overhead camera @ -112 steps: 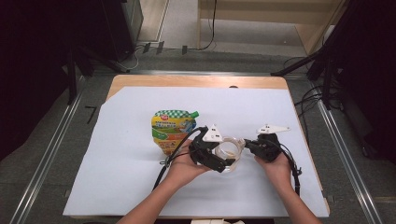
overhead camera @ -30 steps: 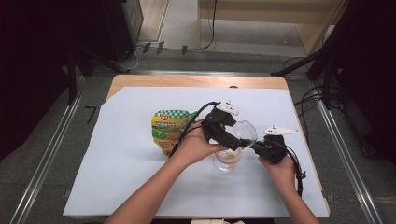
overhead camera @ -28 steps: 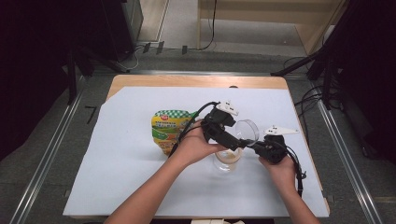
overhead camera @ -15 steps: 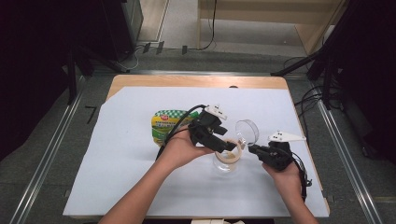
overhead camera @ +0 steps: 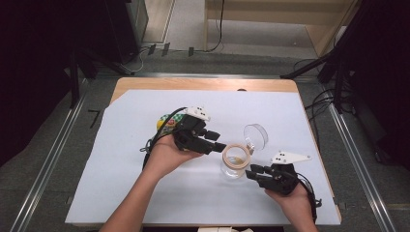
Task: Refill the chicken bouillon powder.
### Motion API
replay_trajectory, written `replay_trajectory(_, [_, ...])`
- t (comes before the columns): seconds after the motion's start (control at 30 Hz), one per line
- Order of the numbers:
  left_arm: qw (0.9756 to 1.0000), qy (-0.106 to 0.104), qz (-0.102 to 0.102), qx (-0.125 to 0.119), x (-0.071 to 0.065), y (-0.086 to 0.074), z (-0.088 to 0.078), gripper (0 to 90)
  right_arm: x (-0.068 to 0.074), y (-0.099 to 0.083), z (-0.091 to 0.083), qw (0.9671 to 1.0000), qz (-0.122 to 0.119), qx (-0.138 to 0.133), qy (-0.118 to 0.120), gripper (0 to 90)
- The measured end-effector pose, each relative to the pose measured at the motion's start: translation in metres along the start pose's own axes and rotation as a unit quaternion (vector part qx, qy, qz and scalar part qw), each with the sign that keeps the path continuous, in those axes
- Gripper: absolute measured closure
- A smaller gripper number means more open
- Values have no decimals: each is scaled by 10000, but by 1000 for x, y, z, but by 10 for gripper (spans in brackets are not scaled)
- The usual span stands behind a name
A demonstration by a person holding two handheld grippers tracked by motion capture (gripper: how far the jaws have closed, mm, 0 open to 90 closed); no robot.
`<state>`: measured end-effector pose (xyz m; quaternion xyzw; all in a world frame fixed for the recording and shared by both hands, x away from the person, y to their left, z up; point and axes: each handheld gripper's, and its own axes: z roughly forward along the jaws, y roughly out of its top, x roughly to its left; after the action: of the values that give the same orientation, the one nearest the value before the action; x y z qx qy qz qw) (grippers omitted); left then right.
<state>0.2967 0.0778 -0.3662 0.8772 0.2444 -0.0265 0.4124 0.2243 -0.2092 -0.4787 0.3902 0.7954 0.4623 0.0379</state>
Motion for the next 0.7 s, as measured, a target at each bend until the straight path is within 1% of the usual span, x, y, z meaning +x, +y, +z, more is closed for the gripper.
replay_trajectory(0.03, [10000, 32, 2, -28, -1, -1, -3, 489, 0, 0, 0, 10000, 0, 0, 0, 651])
replay_trajectory(0.07, [10000, 19, 7, -62, -2, -3, -6, 460, 4, 1, 2, 9999, -106, -18, 59, 632])
replay_trajectory(0.1, [10000, 34, 32, -84, -3, -3, -8, 457, 6, 1, 2, 9999, -117, -7, 76, 621])
replay_trajectory(0.13, [9999, 70, 63, -74, -4, -5, -12, 457, 6, 1, 2, 9999, -117, -7, 76, 621])
replay_trajectory(0.17, [9999, 79, 60, -88, -4, -6, -15, 456, 7, 1, 2, 9998, -196, 16, 36, 621])
replay_trajectory(0.2, [9999, 80, 29, -113, -4, -6, -17, 453, 8, 1, 2, 9998, -197, 31, 95, 619])
replay_trajectory(0.23, [9999, 94, 8, -105, -3, -7, -20, 453, 8, 1, 2, 9998, -197, 31, 95, 619])
replay_trajectory(0.27, [9998, 107, -37, -152, -2, -8, -24, 453, 8, 0, 1, 9998, -159, 44, 97, 619])
replay_trajectory(0.3, [9998, 114, -38, -169, -1, -8, -26, 453, 9, -1, 0, 9998, -102, 43, 143, 619])
replay_trajectory(0.33, [9997, 133, -34, -186, 0, -9, -28, 453, 10, -2, -1, 9998, -103, 40, 175, 619])
replay_trajectory(0.37, [9997, 164, -28, -195, 1, -11, -31, 452, 12, -2, -1, 9998, -105, 33, 190, 620])
replay_trajectory(0.4, [9995, 201, -54, -221, 3, -12, -34, 451, 17, -3, -1, 9994, -194, 29, 277, 620])
replay_trajectory(0.43, [9994, 243, -68, -226, 6, -14, -37, 451, 17, -3, -1, 9994, -194, 29, 277, 620])
replay_trajectory(0.47, [9993, 260, -118, -261, 8, -15, -40, 451, 20, -3, 0, 9993, -214, 33, 316, 619])
replay_trajectory(0.53, [9989, 299, -151, -316, 13, -18, -46, 451, 25, -3, 3, 9986, -359, 76, 387, 617])
replay_trajectory(0.57, [9988, 311, -165, -329, 15, -19, -48, 452, 29, -3, 6, 9978, -476, 114, 447, 613])
replay_trajectory(0.6, [9985, 362, -201, -363, 17, -22, -52, 452, 29, -3, 6, 9978, -476, 114, 447, 613])
replay_trajectory(0.63, [9983, 392, -224, -363, 19, -23, -54, 451, 31, -3, 9, 9975, -527, 98, 469, 607])
replay_trajectory(0.7, [9980, 464, -267, -347, 23, -27, -59, 447, 34, -2, 12, 9971, -548, 113, 523, 598])
